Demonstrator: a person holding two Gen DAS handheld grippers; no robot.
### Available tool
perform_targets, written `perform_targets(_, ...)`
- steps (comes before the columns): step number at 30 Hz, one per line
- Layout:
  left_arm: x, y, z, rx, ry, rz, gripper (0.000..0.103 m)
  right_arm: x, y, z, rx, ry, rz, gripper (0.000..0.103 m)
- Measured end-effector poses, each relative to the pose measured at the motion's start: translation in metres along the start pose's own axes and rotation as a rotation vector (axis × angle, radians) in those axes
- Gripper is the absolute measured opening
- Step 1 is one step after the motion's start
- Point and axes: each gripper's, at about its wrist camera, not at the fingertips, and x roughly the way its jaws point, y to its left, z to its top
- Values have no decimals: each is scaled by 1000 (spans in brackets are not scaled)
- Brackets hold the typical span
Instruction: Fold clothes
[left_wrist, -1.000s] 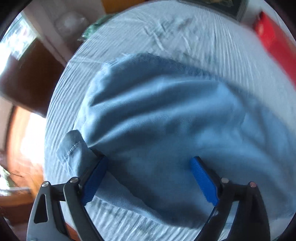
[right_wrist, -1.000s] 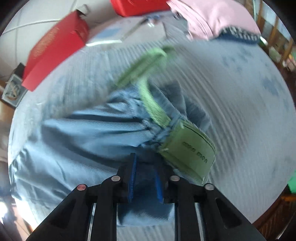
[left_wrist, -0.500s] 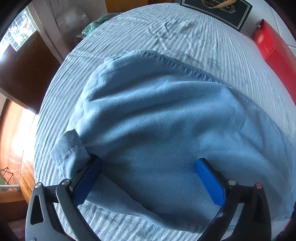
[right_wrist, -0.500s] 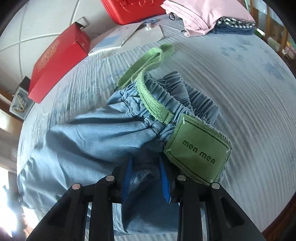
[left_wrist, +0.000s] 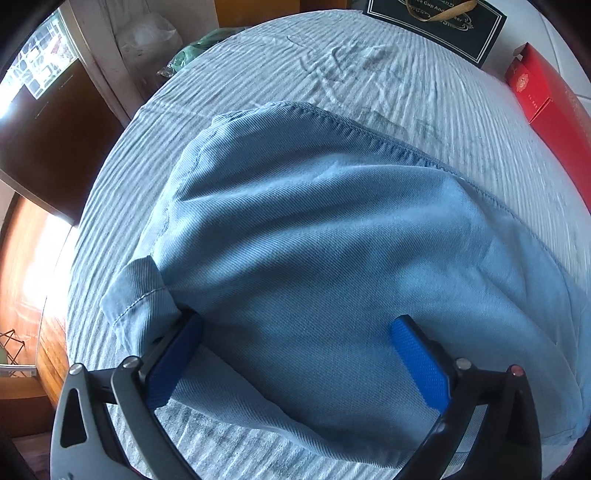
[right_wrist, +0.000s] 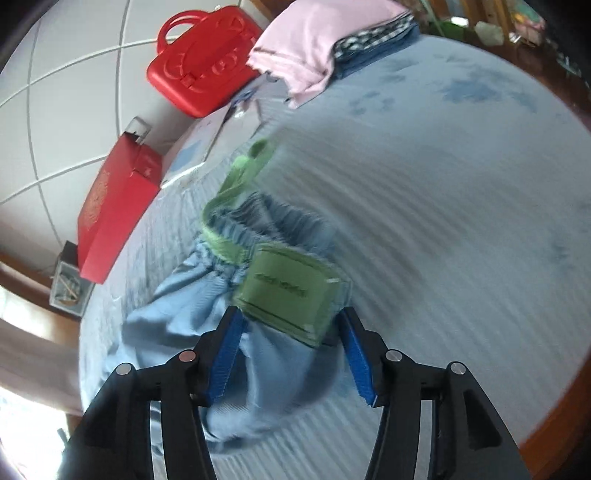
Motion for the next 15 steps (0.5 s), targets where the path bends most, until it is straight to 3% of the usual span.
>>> perform_targets(1,0,0,1,0,5,0,103,8,7,1,-17,7,-1,67)
perform_targets(3,0,0,2,2,10,0,103,22,18,2,-63,0,-18,95)
perform_targets(5,-1,1,1,5,6,0,103,36,29,1,-138,-35,-54,103)
perform_targets(7,-1,1,0,5,1,0,103,45,43,-1,-207,-27,-165,103)
perform_targets(8,-1,1,1,7,2,0,103,51,53,-3,-250,-16,-238,96)
perform_targets(9,-1,1,2,9,11,0,103,54,61,-5,-283,-12,-300,69)
perform_targets(10,0,1,4,13,31,-2,103,58,70,-7,-315,-8,-360,53)
perform_targets(11,1,1,7,16,52,-4,103,56,72,-8,-300,-1,-343,38)
perform_targets(12,-1,3,10,17,70,-7,96,54,74,-8,-285,7,-326,31)
perform_targets(13,-3,5,14,18,88,-11,88,53,76,-9,-270,14,-309,30)
perform_targets(14,-8,7,18,19,91,-26,69,50,83,-12,-253,13,-287,29)
perform_targets(15,-19,13,23,17,76,-62,66,43,94,-14,-240,2,-237,28)
